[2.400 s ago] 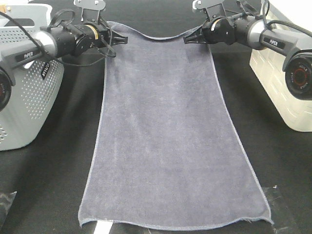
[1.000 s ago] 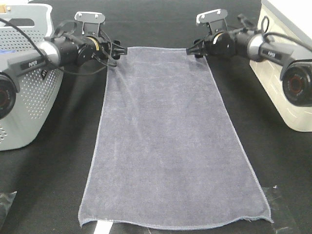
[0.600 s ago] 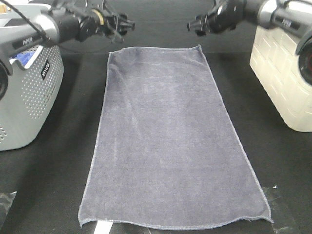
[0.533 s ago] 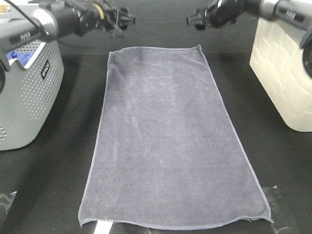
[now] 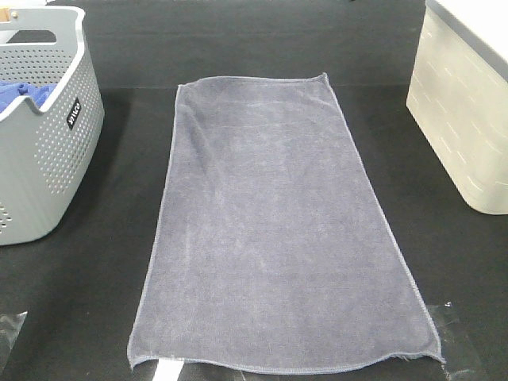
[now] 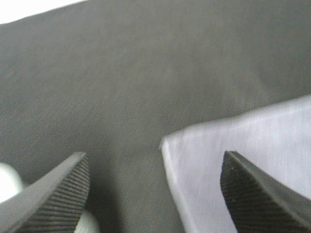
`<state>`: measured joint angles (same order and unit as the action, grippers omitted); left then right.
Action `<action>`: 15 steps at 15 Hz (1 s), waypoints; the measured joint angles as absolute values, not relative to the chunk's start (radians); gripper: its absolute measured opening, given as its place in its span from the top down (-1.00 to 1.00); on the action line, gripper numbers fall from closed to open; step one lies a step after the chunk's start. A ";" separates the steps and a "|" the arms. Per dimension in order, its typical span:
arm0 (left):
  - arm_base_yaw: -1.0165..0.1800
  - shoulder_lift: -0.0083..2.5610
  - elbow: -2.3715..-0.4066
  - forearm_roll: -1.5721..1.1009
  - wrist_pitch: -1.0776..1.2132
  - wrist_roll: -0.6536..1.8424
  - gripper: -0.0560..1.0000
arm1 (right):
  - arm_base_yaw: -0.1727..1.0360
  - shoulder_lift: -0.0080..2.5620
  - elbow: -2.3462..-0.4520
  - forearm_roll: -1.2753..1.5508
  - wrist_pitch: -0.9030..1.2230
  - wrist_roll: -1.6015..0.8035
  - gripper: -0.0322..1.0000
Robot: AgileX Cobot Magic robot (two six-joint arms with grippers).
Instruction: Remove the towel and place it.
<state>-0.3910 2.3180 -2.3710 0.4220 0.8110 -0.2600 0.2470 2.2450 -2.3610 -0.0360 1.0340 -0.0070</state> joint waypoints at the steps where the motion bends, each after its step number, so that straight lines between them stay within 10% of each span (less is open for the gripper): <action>1: -0.404 2.278 -2.371 0.421 0.916 -0.213 -0.47 | 0.247 2.205 -2.361 -0.036 1.130 -0.007 -0.33; 9: -0.415 2.034 -2.348 0.373 1.211 -0.170 -0.47 | 0.247 1.932 -2.232 0.089 1.212 -0.007 -0.33; 15: -0.415 1.524 -1.733 0.277 1.212 -0.166 -0.47 | 0.247 1.486 -1.634 0.088 1.218 -0.034 -0.33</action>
<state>-0.4150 1.5240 -1.7330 0.2770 1.2120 -0.1660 0.2470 1.4860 -1.6340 0.0880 1.2180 -0.0340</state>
